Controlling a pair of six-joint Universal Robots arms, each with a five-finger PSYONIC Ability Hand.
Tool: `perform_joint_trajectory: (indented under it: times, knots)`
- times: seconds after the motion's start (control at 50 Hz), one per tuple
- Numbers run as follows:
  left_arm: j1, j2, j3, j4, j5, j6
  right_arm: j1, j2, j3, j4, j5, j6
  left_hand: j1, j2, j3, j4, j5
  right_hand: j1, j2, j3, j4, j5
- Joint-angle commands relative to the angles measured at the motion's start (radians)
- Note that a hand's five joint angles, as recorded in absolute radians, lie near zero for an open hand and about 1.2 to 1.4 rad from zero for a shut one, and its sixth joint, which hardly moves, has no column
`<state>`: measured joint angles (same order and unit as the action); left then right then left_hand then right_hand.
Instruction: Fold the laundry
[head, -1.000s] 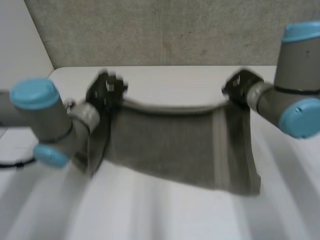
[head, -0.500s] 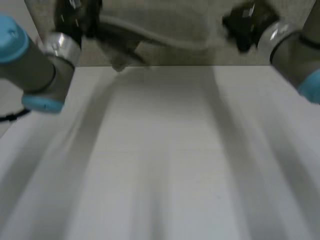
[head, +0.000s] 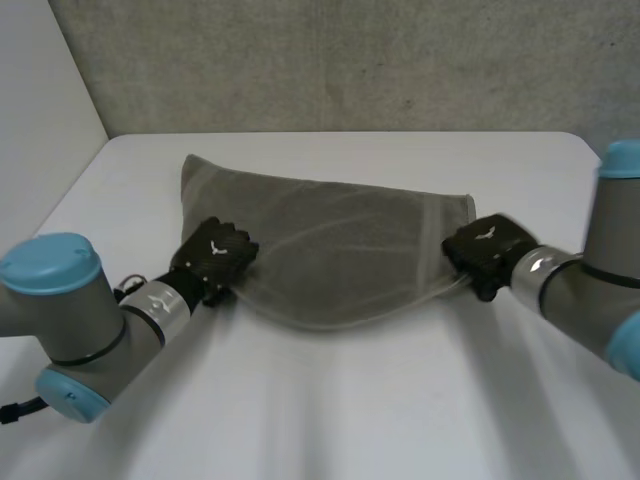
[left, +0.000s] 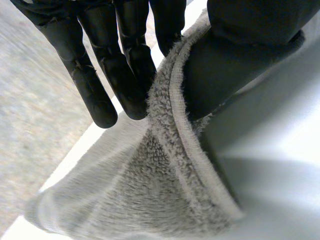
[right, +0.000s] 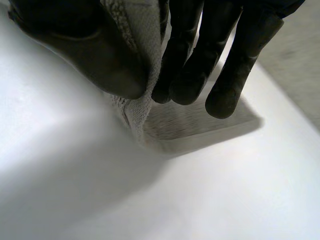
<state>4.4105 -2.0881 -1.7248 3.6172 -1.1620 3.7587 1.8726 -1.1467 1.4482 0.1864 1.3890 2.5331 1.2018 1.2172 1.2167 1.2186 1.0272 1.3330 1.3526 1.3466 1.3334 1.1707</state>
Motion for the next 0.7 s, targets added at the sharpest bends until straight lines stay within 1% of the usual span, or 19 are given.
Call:
perform_joint_trajectory:
  times: [0.02,0.06,0.1,0.12,0.14,0.16,0.18,0.2,0.22,0.26,0.32,0.34,0.36,0.4,0.42,0.46,0.58,0.62,0.7]
  knots:
    - [0.000,0.101,-0.012,0.001,-0.010,-0.008,-0.086,-0.163,0.113,-0.077,-0.004,0.068,0.194,0.179,0.180,0.178,0.195,0.063,0.044,0.050,0.063,0.051]
    - [0.000,0.117,-0.022,0.001,-0.011,-0.007,-0.119,-0.192,0.143,-0.093,-0.008,0.088,0.194,0.179,0.180,0.178,0.195,0.063,0.044,0.050,0.063,0.051]
    - [0.003,0.128,-0.042,0.004,-0.010,-0.007,-0.189,-0.257,0.205,-0.132,-0.043,0.124,0.194,0.179,0.180,0.178,0.195,0.063,0.044,0.050,0.063,0.051]
    - [0.003,0.128,-0.042,0.005,-0.010,-0.007,-0.190,-0.257,0.205,-0.133,-0.044,0.124,0.194,0.179,0.180,0.178,0.195,0.063,0.044,0.050,0.063,0.051]
    - [0.001,0.122,-0.048,0.009,-0.010,-0.005,-0.228,-0.280,0.237,-0.154,-0.073,0.140,0.003,-0.012,-0.012,-0.014,0.003,0.063,0.044,0.050,0.063,0.051]
    - [0.000,0.112,-0.055,0.017,-0.011,-0.004,-0.265,-0.294,0.268,-0.174,-0.105,0.160,-0.313,-0.328,-0.328,-0.330,-0.313,0.063,0.044,0.050,0.063,0.051]
    - [0.000,0.112,-0.055,0.017,-0.011,-0.004,-0.265,-0.294,0.268,-0.174,-0.105,0.161,-0.316,-0.331,-0.331,-0.333,-0.316,0.063,0.044,0.050,0.063,0.051]
    - [-0.003,0.102,-0.059,0.023,-0.011,-0.002,-0.291,-0.297,0.294,-0.185,-0.138,0.179,-0.415,-0.430,-0.430,-0.432,-0.415,0.063,0.044,0.050,0.063,0.051]
    - [-0.003,0.102,-0.059,0.023,-0.011,-0.002,-0.305,-0.297,0.314,-0.189,-0.168,0.196,-0.416,-0.431,-0.431,-0.433,-0.416,0.063,0.044,0.050,0.063,0.051]
    - [-0.005,0.048,-0.061,0.043,-0.022,0.001,-0.308,-0.295,0.330,-0.189,-0.191,0.209,-0.428,-0.443,-0.442,-0.444,-0.427,0.063,0.044,0.050,0.063,0.051]
    - [-0.006,0.022,-0.059,0.052,-0.039,0.003,-0.313,-0.286,0.350,-0.191,-0.217,0.234,-0.430,-0.446,-0.445,-0.447,-0.430,0.063,0.044,0.050,0.063,0.051]
    - [-0.009,0.002,-0.059,0.061,-0.065,0.006,-0.313,-0.286,0.350,-0.191,-0.217,0.234,-0.433,-0.449,-0.448,-0.450,-0.433,0.063,0.044,0.050,0.063,0.051]
    - [-0.010,0.002,-0.059,0.061,-0.065,0.006,-0.313,-0.278,0.353,-0.192,-0.222,0.242,-0.433,-0.449,-0.448,-0.450,-0.433,0.063,0.044,0.050,0.063,0.051]
    - [-0.010,-0.021,-0.058,0.078,-0.126,0.007,-0.314,-0.268,0.353,-0.194,-0.223,0.248,-0.439,-0.455,-0.454,-0.456,-0.439,0.063,0.044,0.050,0.063,0.051]
    - [-0.010,-0.021,-0.058,0.078,-0.127,0.007,-0.316,-0.262,0.353,-0.200,-0.223,0.254,-0.439,-0.455,-0.454,-0.456,-0.439,0.063,0.044,0.050,0.063,0.051]
    - [-0.010,-0.021,-0.058,0.090,-0.165,0.006,-0.316,-0.260,0.354,-0.208,-0.223,0.257,-0.474,-0.490,-0.489,-0.491,-0.474,0.063,0.044,0.050,0.063,0.051]
    - [-0.006,-0.010,-0.052,0.110,-0.197,0.001,-0.337,-0.261,0.371,-0.249,-0.222,0.260,-0.554,-0.569,-0.569,-0.571,-0.554,0.063,0.044,0.050,0.063,0.051]
    - [0.003,0.016,-0.042,0.120,-0.229,0.004,-0.349,-0.261,0.377,-0.266,-0.220,0.260,-0.601,-0.616,-0.616,-0.617,-0.601,0.063,0.044,0.050,0.063,0.051]
    - [0.006,0.079,-0.027,0.118,-0.254,0.007,-0.360,-0.265,0.379,-0.286,-0.219,0.272,-0.598,-0.613,-0.613,-0.615,-0.598,0.063,0.044,0.050,0.063,0.051]
